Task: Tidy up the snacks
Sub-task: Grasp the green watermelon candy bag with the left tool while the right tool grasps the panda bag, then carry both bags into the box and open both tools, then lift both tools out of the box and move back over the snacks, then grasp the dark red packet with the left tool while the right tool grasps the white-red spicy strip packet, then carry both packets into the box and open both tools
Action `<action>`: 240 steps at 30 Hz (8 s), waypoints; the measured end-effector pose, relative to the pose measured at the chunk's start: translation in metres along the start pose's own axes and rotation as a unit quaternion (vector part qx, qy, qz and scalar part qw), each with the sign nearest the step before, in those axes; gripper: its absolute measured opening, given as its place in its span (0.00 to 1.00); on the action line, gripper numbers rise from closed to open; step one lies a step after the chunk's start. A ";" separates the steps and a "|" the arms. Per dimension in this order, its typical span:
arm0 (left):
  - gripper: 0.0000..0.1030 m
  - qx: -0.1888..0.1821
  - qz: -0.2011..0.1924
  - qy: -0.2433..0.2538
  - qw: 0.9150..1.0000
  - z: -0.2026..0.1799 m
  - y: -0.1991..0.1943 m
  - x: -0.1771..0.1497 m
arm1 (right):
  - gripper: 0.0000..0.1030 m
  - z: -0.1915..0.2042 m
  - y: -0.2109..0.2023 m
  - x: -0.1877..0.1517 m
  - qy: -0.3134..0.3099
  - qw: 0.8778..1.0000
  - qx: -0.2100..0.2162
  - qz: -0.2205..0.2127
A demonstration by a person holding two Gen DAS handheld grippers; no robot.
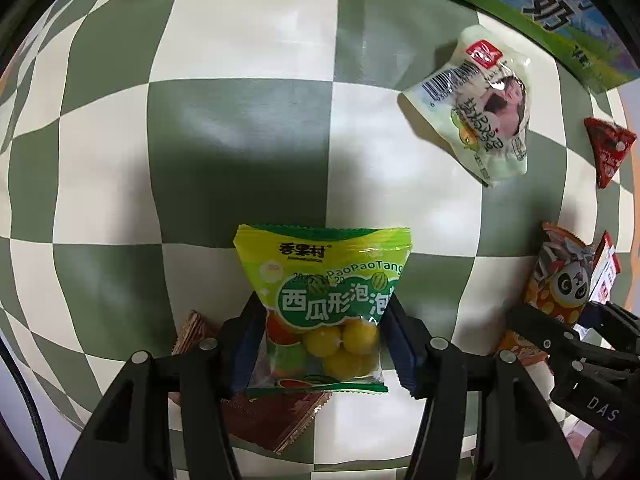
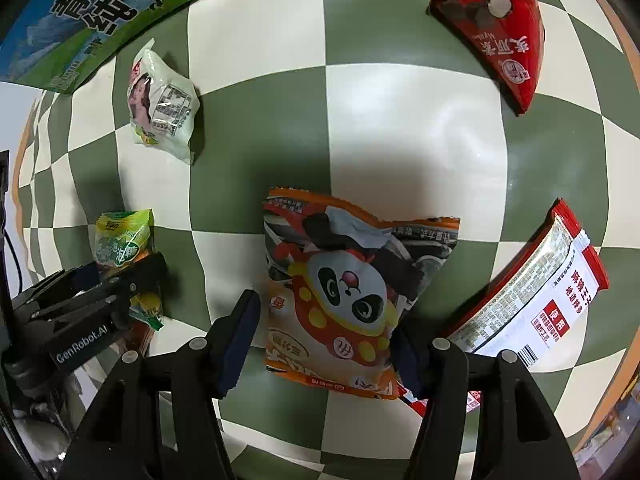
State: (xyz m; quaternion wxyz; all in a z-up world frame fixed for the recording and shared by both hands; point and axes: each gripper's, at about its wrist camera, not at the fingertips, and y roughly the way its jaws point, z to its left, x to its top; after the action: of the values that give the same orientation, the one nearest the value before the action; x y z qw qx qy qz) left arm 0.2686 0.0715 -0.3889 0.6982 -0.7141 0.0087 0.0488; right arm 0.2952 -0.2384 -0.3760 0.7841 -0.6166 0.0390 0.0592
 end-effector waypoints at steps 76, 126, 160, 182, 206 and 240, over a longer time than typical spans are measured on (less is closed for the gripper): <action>0.88 -0.015 -0.073 -0.007 0.997 0.012 -0.160 0.273 | 0.91 0.012 -0.147 0.243 -0.029 0.998 -0.030 -0.045; 0.88 0.019 -0.383 0.001 0.924 -0.034 -0.318 -0.024 | 0.91 0.049 -0.322 -0.023 -0.056 0.925 -0.016 -0.375; 0.82 -0.119 0.002 -0.266 0.957 0.081 -0.014 -0.068 | 0.58 -0.033 -0.025 -0.062 0.051 0.997 -0.006 -0.055; 0.63 -0.061 -0.004 -0.074 0.995 -0.017 -0.016 -0.045 | 0.73 -0.042 -0.012 -0.052 0.054 0.998 0.009 -0.026; 0.50 -0.024 -0.042 -0.017 0.999 -0.021 -0.039 -0.028 | 0.46 -0.005 -0.018 -0.049 -0.009 0.999 -0.025 -0.042; 0.50 -0.094 -0.109 0.016 0.990 -0.029 -0.210 0.231 | 0.45 0.060 -0.229 0.190 -0.052 0.977 0.065 -0.197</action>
State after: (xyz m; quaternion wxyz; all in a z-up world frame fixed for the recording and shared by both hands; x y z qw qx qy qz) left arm 0.5174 0.0602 -0.1979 0.6293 -0.7737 -0.0623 -0.0384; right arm 0.5146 -0.2245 -0.1665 0.8199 -0.5558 -0.1202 -0.0666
